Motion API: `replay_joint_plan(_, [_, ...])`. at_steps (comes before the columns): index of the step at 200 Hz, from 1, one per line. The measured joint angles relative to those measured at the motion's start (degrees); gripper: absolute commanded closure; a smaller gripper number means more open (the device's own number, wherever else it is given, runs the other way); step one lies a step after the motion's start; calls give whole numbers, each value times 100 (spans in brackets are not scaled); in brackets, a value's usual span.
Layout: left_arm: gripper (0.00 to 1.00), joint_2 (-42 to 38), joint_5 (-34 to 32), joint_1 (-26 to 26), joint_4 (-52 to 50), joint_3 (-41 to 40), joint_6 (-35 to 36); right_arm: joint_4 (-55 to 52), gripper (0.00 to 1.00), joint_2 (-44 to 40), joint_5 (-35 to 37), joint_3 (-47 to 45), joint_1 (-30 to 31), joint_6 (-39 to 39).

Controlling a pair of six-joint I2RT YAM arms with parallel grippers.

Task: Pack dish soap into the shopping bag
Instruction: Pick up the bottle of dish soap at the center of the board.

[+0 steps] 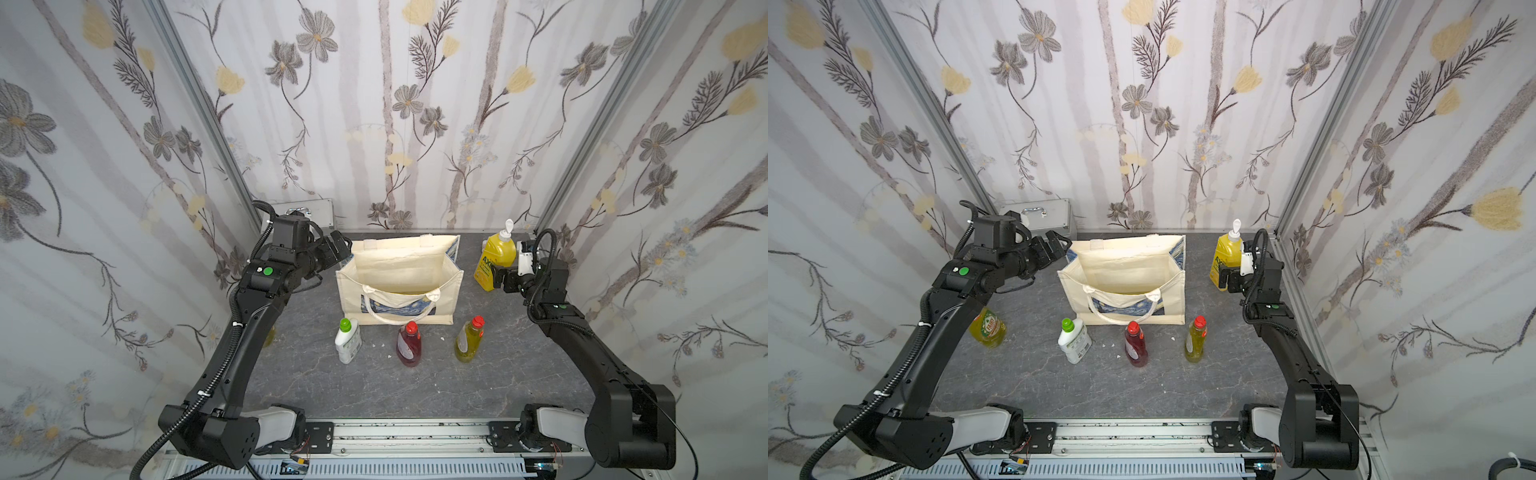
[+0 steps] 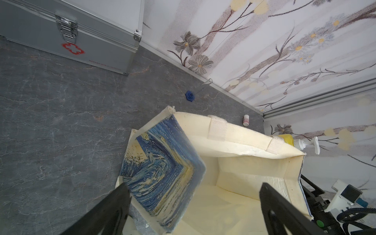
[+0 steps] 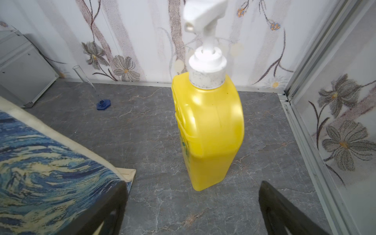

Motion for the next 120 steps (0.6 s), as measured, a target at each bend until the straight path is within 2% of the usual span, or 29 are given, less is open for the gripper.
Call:
replay_joint_plan(28, [0,20,4,0,61,-85,4,341,0,125,-798,-177,-448,-120])
replay_joint_plan(54, [0,105,57,9,39,-107,31,461,0,584,-1403,269,-647,-243])
replay_joint_plan(120, [0,262,229,109,-258,225,223,577,0,1709,-2109,1191,-765,-673])
